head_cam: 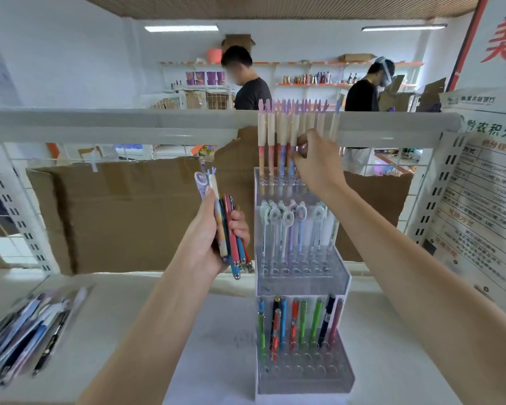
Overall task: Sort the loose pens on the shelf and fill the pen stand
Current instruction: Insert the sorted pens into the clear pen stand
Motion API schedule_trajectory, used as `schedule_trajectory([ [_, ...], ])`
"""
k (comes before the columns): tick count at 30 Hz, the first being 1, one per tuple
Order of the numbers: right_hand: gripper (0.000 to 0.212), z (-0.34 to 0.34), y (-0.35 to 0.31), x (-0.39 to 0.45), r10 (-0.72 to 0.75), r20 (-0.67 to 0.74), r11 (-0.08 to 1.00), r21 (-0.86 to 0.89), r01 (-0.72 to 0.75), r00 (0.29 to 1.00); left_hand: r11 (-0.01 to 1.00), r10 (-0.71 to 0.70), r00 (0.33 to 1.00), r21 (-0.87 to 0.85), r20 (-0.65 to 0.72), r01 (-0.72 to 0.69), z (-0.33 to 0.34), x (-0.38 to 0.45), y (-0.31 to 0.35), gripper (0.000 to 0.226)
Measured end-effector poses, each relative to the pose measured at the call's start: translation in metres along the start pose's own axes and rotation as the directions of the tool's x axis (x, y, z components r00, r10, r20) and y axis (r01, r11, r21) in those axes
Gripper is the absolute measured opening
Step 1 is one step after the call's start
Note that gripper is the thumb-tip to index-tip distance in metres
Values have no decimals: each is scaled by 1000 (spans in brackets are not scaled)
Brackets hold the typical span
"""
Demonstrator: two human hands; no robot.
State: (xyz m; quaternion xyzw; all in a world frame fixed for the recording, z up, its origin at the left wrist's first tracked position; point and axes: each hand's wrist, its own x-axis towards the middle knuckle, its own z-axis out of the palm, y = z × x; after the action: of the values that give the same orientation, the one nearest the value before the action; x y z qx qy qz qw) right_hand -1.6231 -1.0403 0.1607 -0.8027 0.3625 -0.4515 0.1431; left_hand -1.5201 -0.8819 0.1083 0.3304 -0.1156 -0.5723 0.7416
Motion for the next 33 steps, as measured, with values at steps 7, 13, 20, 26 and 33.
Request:
schedule_trajectory([
  [7, 21, -7, -4, -6, 44, -10, 998, 38, -44, 999, 999, 21, 998, 25, 53, -22, 1, -2, -2, 47],
  [13, 13, -12, -36, -55, -58, 133, 979, 202, 31, 989, 993, 80, 989, 72, 122, -89, 2, -5, -9, 46],
  [20, 36, -6, -56, -74, -23, 568, 982, 169, -89, 823, 979, 144, 985, 131, 92, -155, 3, 0, -16, 29],
  [26, 13, -16, -49, -66, 14, 501, 893, 384, -237, 866, 987, 97, 995, 125, 13, -98, 2, 1, -16, 21],
  [33, 10, -46, -22, -23, -60, -43, 954, 292, 70, 997, 996, 22, 999, -91, 44, -18, 5, 5, -9, 25],
])
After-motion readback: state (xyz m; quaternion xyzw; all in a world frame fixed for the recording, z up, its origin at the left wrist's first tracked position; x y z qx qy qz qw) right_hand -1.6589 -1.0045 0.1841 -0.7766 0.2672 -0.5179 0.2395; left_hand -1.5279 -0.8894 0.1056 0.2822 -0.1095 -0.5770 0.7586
